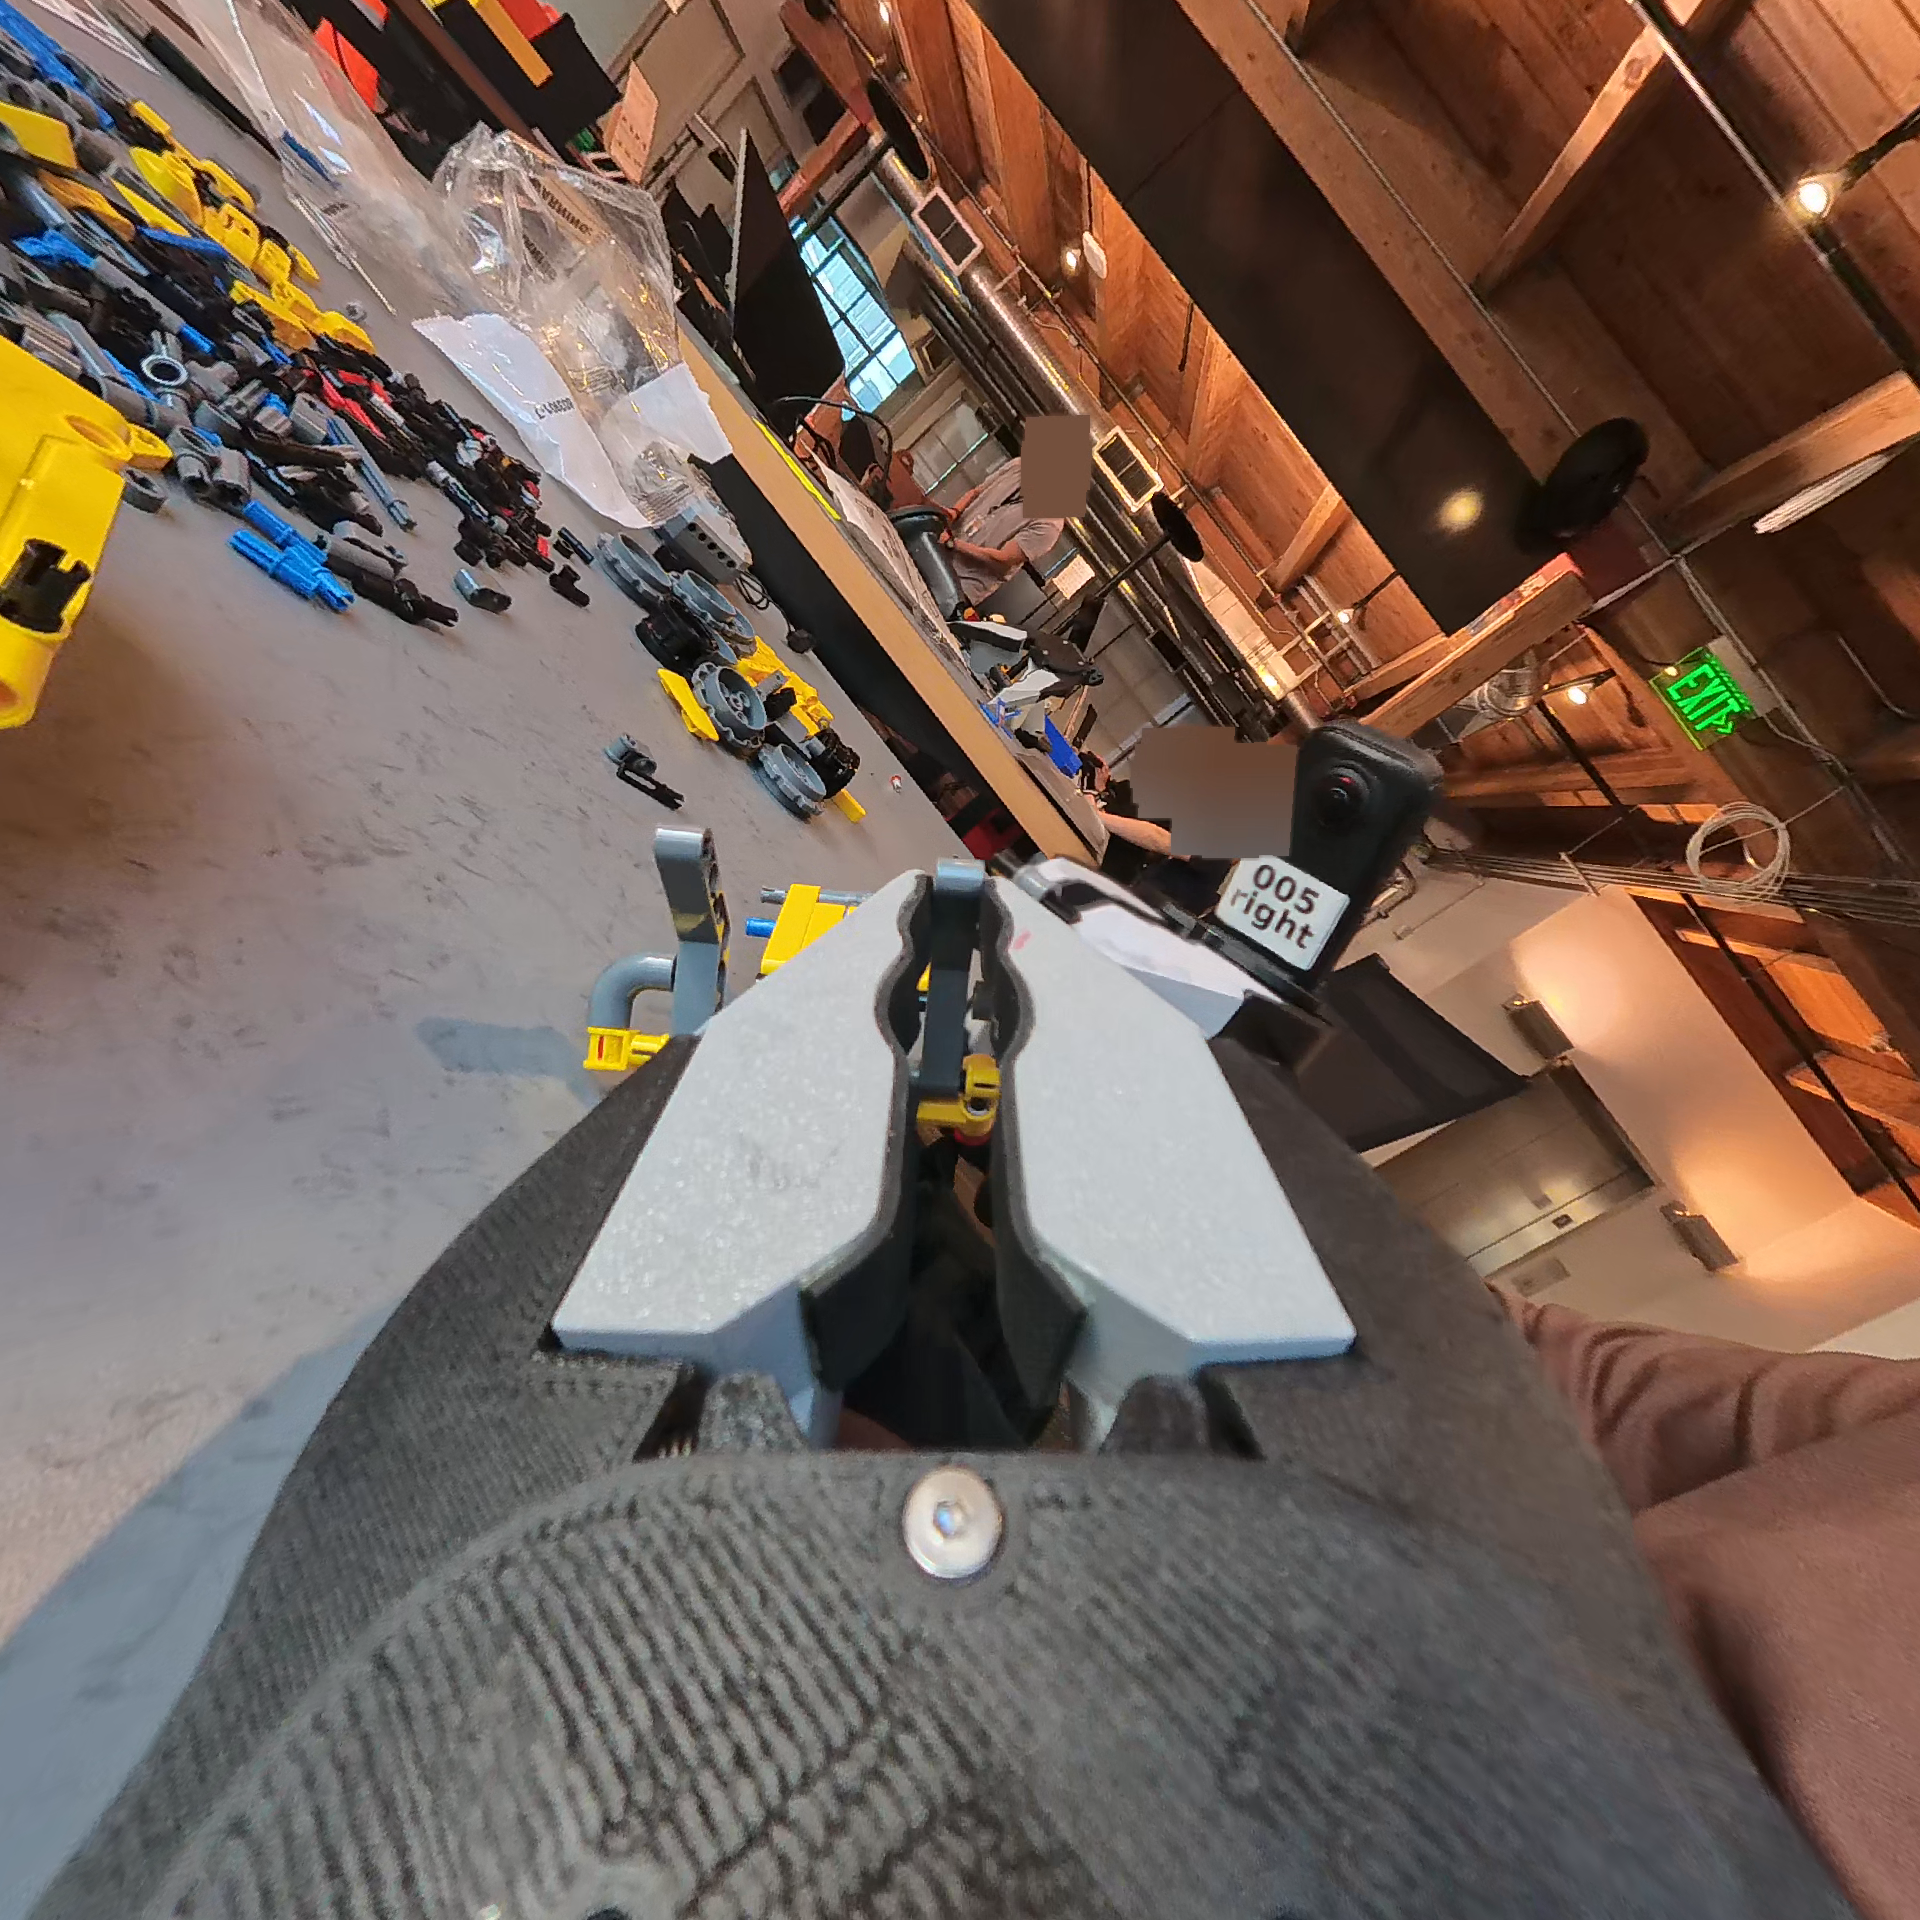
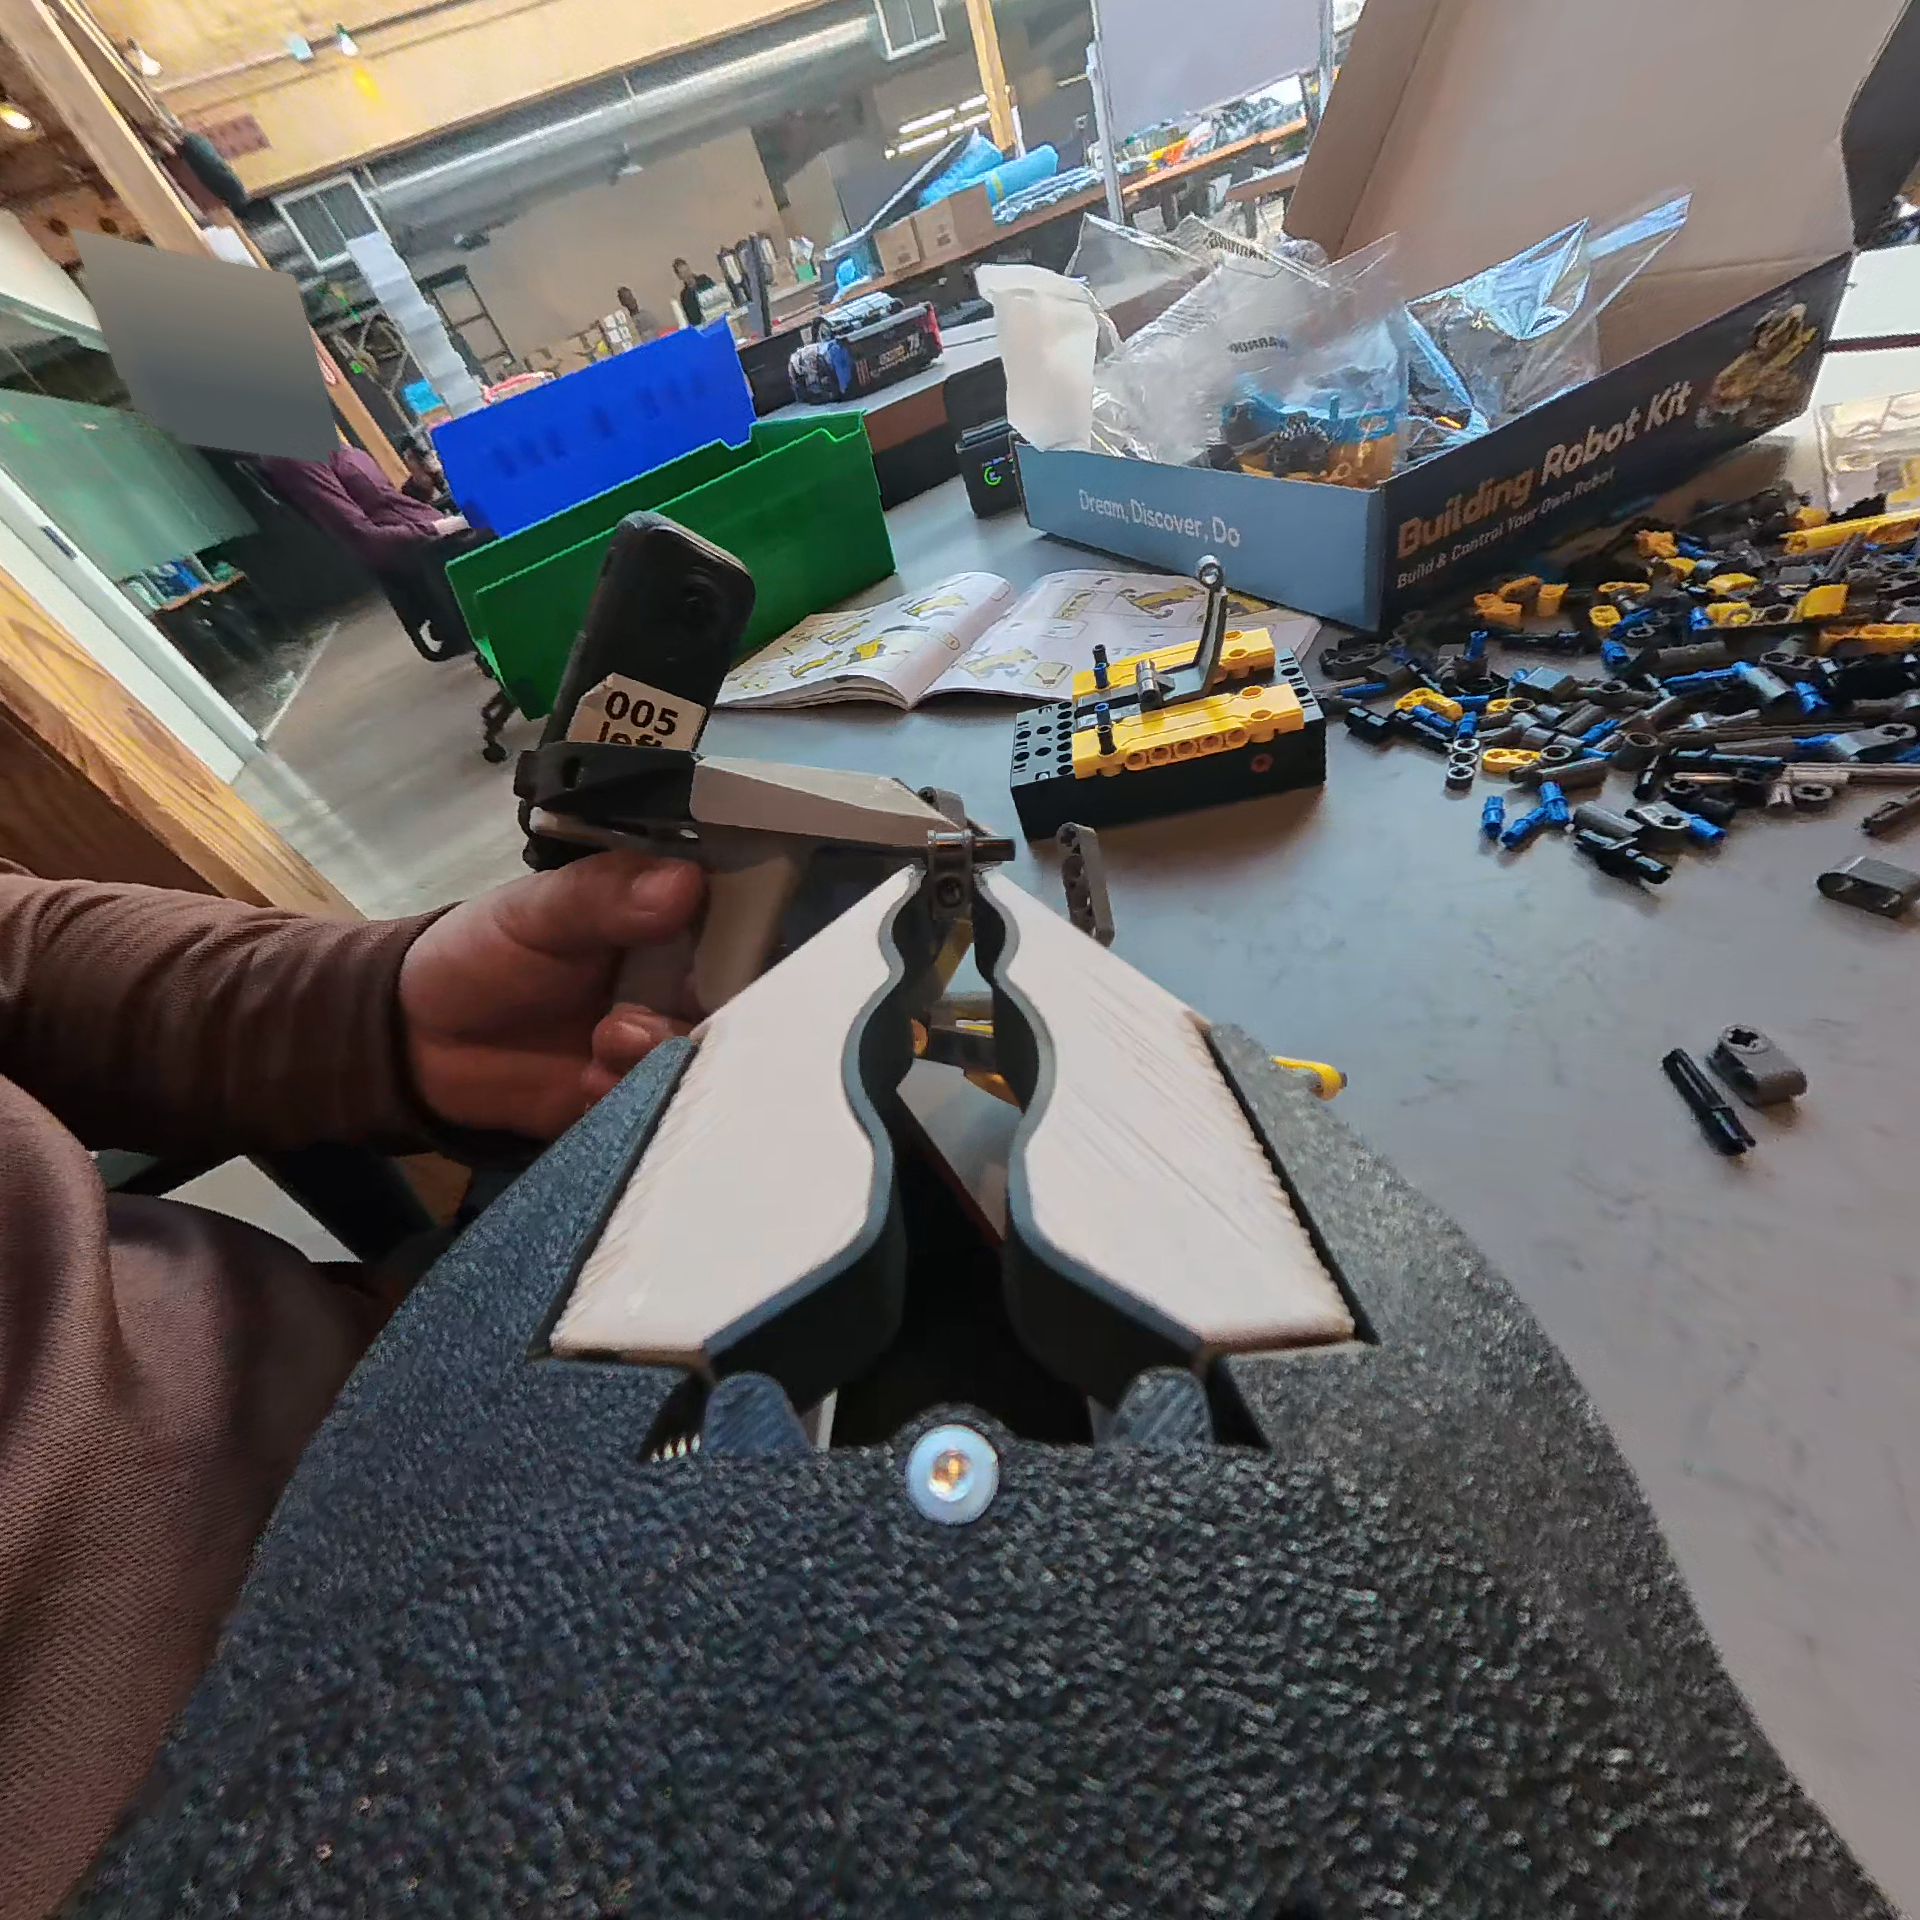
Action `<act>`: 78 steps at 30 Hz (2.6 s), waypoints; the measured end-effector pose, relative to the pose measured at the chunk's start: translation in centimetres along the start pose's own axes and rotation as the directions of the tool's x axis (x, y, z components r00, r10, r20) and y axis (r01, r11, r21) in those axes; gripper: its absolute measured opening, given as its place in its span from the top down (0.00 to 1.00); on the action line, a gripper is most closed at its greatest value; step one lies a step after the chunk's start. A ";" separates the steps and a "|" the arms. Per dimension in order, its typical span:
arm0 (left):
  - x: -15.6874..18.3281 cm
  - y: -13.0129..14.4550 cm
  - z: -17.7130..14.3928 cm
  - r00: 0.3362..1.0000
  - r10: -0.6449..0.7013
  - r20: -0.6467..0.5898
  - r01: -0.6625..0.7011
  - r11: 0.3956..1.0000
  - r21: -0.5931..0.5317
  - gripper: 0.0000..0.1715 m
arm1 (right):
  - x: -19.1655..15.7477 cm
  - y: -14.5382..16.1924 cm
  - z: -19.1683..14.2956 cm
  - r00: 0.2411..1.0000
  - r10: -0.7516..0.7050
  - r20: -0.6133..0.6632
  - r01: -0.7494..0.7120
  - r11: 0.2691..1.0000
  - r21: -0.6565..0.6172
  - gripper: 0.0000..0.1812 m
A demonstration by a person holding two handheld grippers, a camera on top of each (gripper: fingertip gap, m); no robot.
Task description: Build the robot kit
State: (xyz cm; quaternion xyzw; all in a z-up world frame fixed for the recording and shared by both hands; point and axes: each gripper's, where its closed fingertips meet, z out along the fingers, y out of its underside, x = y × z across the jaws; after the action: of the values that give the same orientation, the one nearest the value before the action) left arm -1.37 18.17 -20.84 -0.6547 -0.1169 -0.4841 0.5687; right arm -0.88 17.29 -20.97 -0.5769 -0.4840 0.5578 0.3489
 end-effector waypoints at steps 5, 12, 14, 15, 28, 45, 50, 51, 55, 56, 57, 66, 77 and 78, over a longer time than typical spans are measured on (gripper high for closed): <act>0.0 -0.1 0.0 1.000 -0.009 0.003 0.009 1.000 -0.005 0.97 | -0.1 0.4 0.2 0.999 -0.036 -0.007 0.036 0.999 -0.025 0.98; 0.1 0.4 -0.1 0.999 0.034 0.014 -0.033 0.998 -0.051 0.96 | 0.0 0.5 0.0 0.999 -0.050 -0.016 0.049 0.998 -0.032 0.98; 0.1 0.5 -0.2 0.999 0.044 0.021 -0.043 0.997 -0.064 0.96 | 0.0 0.5 0.0 0.999 -0.045 -0.013 0.044 0.999 -0.031 0.98; 0.1 0.6 -0.2 0.999 0.049 0.025 -0.047 0.996 -0.073 0.96 | 0.1 0.6 -0.1 0.999 -0.044 -0.014 0.043 0.999 -0.032 0.98; 0.2 1.2 -0.1 0.996 0.083 0.012 -0.081 0.991 -0.111 0.92 | 0.5 1.5 0.0 0.999 -0.033 -0.021 0.032 0.998 -0.059 0.98; -1.1 1.5 -0.3 0.993 0.106 0.044 -0.098 0.982 -0.163 0.94 | 1.4 3.0 0.8 1.000 0.014 -0.026 -0.017 0.994 -0.107 0.98; -1.1 1.5 -0.4 0.991 0.124 0.043 -0.115 0.977 -0.180 0.92 | 1.8 3.3 0.9 0.998 0.066 -0.014 -0.067 0.992 -0.111 0.98; -1.2 1.6 -0.4 0.989 0.142 0.050 -0.130 0.973 -0.192 0.90 | 1.9 3.4 0.9 0.998 0.069 -0.015 -0.070 0.991 -0.113 0.98; -1.4 1.6 -0.7 0.956 0.283 0.080 -0.256 0.934 -0.248 0.85 | 2.1 3.5 0.9 0.998 0.068 -0.013 -0.069 0.991 -0.119 0.98; -1.5 1.6 -0.7 0.942 0.324 0.090 -0.290 0.919 -0.268 0.83 | 2.0 3.6 1.0 0.998 0.067 -0.011 -0.068 0.990 -0.122 0.98; -1.6 1.6 -0.7 0.927 0.362 0.097 -0.321 0.900 -0.294 0.81 | 2.0 3.7 1.0 0.998 0.067 -0.010 -0.068 0.990 -0.125 0.98; -1.3 1.7 -2.6 0.869 0.492 0.050 -0.442 0.818 -0.369 0.80 | 2.0 3.9 1.0 0.998 0.056 -0.006 -0.057 0.989 -0.134 0.98; -2.4 2.8 -3.7 0.844 0.536 0.023 -0.488 0.783 -0.385 0.80 | 2.0 3.8 1.5 1.000 0.012 -0.004 -0.013 0.989 -0.150 0.98; -2.5 2.8 -3.8 0.843 0.537 0.023 -0.489 0.784 -0.383 0.80 | 2.0 3.8 1.5 1.000 0.011 -0.001 -0.011 0.988 -0.153 0.98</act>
State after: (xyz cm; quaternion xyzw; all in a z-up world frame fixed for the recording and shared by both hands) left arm -2.54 14.99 -24.92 -0.7850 0.1200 -0.2799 0.5394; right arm -1.92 17.85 -25.36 -0.6047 -0.5222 0.5208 0.3006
